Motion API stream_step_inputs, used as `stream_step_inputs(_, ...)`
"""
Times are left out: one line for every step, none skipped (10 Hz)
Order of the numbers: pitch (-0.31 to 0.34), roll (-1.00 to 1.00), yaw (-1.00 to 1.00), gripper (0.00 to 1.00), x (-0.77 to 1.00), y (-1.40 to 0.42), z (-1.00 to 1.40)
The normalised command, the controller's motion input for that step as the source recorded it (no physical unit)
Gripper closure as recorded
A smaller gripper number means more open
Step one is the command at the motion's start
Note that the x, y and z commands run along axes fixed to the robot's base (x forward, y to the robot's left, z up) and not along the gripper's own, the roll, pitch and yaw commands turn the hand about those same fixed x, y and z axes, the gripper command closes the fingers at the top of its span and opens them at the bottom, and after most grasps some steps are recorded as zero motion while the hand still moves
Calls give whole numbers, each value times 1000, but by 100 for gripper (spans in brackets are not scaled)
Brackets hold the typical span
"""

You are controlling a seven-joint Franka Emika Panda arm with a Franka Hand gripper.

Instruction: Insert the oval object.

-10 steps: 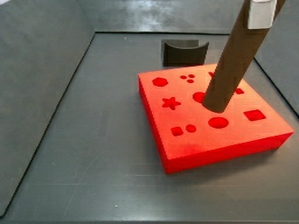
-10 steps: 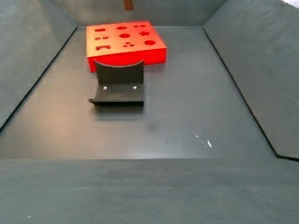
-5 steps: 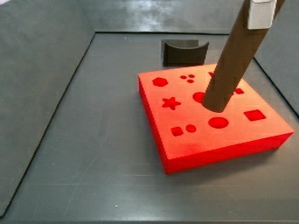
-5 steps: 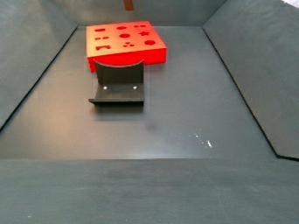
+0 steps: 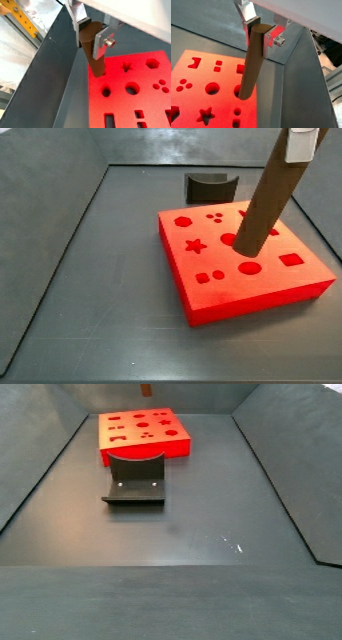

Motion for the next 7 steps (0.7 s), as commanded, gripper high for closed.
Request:
stream_step_inputs(0, 139, 974, 100, 40, 0, 0)
stream_step_inputs(0, 203, 880, 100, 137, 0, 0)
stream_step_inputs(-3, 180, 834, 100, 131, -51, 0)
stream_step_inputs(0, 129, 660, 100, 166, -186, 0)
stream_step_inputs(-13, 39, 563, 100, 0, -66, 0)
stream_step_inputs(-24, 57, 560, 100, 57, -117, -29)
stream_step_inputs(-9, 57, 114, 100, 0, -26, -206)
